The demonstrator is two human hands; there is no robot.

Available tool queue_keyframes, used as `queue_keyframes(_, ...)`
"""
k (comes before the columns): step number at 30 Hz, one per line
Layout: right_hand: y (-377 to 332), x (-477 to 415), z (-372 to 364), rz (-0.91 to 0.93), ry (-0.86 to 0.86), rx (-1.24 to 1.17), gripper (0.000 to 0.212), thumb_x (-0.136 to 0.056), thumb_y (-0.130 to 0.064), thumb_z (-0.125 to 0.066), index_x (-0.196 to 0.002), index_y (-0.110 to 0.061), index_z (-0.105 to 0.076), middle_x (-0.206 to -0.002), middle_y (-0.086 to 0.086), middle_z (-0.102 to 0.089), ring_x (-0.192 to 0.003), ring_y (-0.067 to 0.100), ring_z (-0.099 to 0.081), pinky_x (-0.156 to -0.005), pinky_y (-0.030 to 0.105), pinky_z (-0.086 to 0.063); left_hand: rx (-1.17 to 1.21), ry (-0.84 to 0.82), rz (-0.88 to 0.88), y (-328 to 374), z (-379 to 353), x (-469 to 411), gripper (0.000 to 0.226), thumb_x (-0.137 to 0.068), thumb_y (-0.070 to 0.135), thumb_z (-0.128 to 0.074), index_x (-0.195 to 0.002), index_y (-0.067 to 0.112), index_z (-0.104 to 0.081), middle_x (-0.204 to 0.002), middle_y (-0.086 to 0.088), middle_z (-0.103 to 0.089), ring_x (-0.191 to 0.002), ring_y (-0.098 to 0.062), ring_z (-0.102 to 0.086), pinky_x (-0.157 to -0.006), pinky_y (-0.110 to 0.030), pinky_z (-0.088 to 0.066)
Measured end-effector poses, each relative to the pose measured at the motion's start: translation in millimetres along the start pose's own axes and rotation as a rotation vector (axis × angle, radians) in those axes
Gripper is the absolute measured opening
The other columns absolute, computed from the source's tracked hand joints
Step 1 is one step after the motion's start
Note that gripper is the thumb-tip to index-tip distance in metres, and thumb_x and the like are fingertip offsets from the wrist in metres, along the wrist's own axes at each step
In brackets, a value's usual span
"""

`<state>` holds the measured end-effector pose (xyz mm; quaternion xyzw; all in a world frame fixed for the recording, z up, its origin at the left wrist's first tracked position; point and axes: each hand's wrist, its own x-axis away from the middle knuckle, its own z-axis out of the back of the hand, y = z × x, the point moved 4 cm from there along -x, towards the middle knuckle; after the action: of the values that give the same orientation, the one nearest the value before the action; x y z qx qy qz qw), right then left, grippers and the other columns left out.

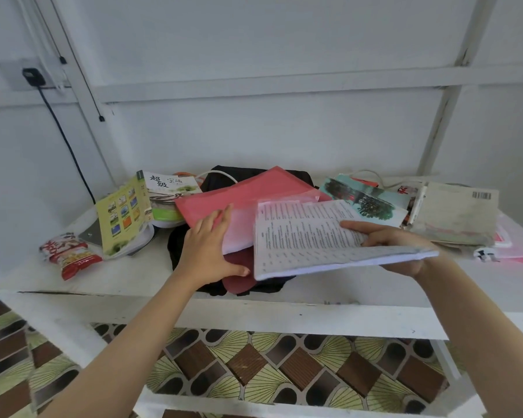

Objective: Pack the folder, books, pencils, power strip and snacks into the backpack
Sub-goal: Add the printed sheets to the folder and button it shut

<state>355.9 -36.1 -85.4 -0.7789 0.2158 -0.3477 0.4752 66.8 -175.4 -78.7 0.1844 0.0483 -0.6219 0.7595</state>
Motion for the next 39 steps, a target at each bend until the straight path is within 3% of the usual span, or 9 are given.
queue_keyframes(4, 1.6, -1.7, -11.6, 0.067, 0.089, 0.011, 0.048, -0.091, 0.013, -0.029, -0.126, -0.009, -0.054, -0.109, 0.007, -0.057, -0.078, 0.018, -0.057, -0.052, 0.021, -0.05, 0.058, -0.044, -0.062, 3.1, 2.6, 3.1, 0.129, -0.051, 0.052, -0.083, -0.148, 0.03, 0.0, -0.15, 0.0, -0.02, -0.134, -0.02, -0.019, -0.106, -0.036, -0.021)
queue_keyframes(10, 1.7, -5.7, -32.0, 0.192, 0.25, -0.019, 0.054, -0.089, 0.015, -0.028, -0.132, -0.01, -0.05, -0.117, 0.008, -0.053, -0.077, 0.02, -0.055, -0.042, 0.018, -0.048, 0.162, -0.099, -0.059, -5.1, 2.3, 6.7, 0.127, -0.051, 0.045, -0.086, -0.148, 0.035, -0.004, -0.152, 0.003, -0.017, -0.137, -0.019, -0.016, -0.11, -0.035, -0.017)
queue_keyframes(15, 5.3, -14.2, -38.4, 0.264, 0.397, -0.057, 0.058, -0.087, 0.017, -0.031, -0.132, -0.012, -0.052, -0.119, 0.009, -0.055, -0.075, 0.022, -0.057, -0.05, 0.021, -0.051, 0.166, -0.087, -0.093, -4.2, 7.6, 8.5, 0.128, -0.05, 0.043, -0.087, -0.148, 0.034, -0.005, -0.152, 0.006, -0.019, -0.136, -0.017, -0.018, -0.108, -0.032, -0.018)
queue_keyframes(22, 20.1, -25.5, -65.0, 0.329, 0.547, 0.027, 0.06, -0.089, 0.015, -0.026, -0.14, -0.012, -0.042, -0.135, -0.005, -0.045, -0.085, 0.015, -0.058, -0.091, 0.047, -0.051, 0.138, -0.093, -0.109, 1.3, 9.6, 9.2, 0.13, -0.052, 0.045, -0.086, -0.147, 0.032, 0.001, -0.152, 0.006, -0.017, -0.136, -0.015, -0.016, -0.109, -0.033, -0.018)
queue_keyframes(25, 26.1, -30.8, -83.4, 0.312, 0.621, 0.099, 0.062, -0.089, 0.012, -0.027, -0.145, -0.016, -0.035, -0.139, 0.002, -0.043, -0.097, 0.023, -0.06, -0.077, 0.035, -0.053, 0.122, -0.106, -0.118, 3.6, 8.6, 8.9, 0.131, -0.053, 0.046, -0.085, -0.146, 0.032, 0.006, -0.152, 0.006, -0.016, -0.136, -0.016, -0.016, -0.109, -0.034, -0.018)
queue_keyframes(28, 29.5, -39.7, -102.5, 0.26, 0.56, 0.14, 0.058, -0.092, 0.002, -0.029, -0.146, -0.018, -0.027, -0.137, 0.004, -0.044, -0.112, 0.023, -0.05, -0.09, 0.031, -0.047, 0.121, -0.119, -0.111, 2.8, 7.2, 9.5, 0.131, -0.053, 0.048, -0.085, -0.146, 0.034, 0.007, -0.153, 0.006, -0.015, -0.137, -0.017, -0.015, -0.11, -0.036, -0.017)
queue_keyframes(31, 31.8, -40.4, -112.2, 0.154, 0.445, 0.091, 0.049, -0.093, -0.004, -0.028, -0.139, -0.019, -0.033, -0.114, 0.004, -0.051, -0.092, 0.02, -0.056, -0.071, 0.039, -0.055, 0.123, -0.127, -0.094, -2.9, 8.1, 9.6, 0.131, -0.052, 0.048, -0.084, -0.148, 0.032, 0.004, -0.153, 0.005, -0.015, -0.138, -0.018, -0.014, -0.112, -0.041, -0.018)
queue_keyframes(35, 30.4, -35.8, -100.2, 0.12, 0.514, 0.085, 0.048, -0.09, 0.01, -0.032, -0.129, -0.012, -0.049, -0.121, 0.009, -0.05, -0.097, 0.028, -0.058, -0.055, 0.031, -0.057, 0.124, -0.152, -0.09, -8.0, 11.5, 12.2, 0.13, -0.053, 0.047, -0.085, -0.148, 0.033, 0.003, -0.155, 0.006, -0.011, -0.14, -0.017, -0.011, -0.113, -0.042, -0.018)
queue_keyframes(39, 33.9, -39.3, -104.5, 0.096, 0.463, -0.12, 0.053, -0.086, 0.02, -0.033, -0.127, -0.008, -0.051, -0.119, 0.011, -0.049, -0.093, 0.027, -0.058, -0.065, 0.03, -0.055, 0.111, -0.158, -0.115, -5.5, 14.0, 16.2, 0.131, -0.053, 0.047, -0.085, -0.146, 0.033, 0.007, -0.155, 0.008, -0.008, -0.141, -0.015, -0.009, -0.112, -0.037, -0.016)
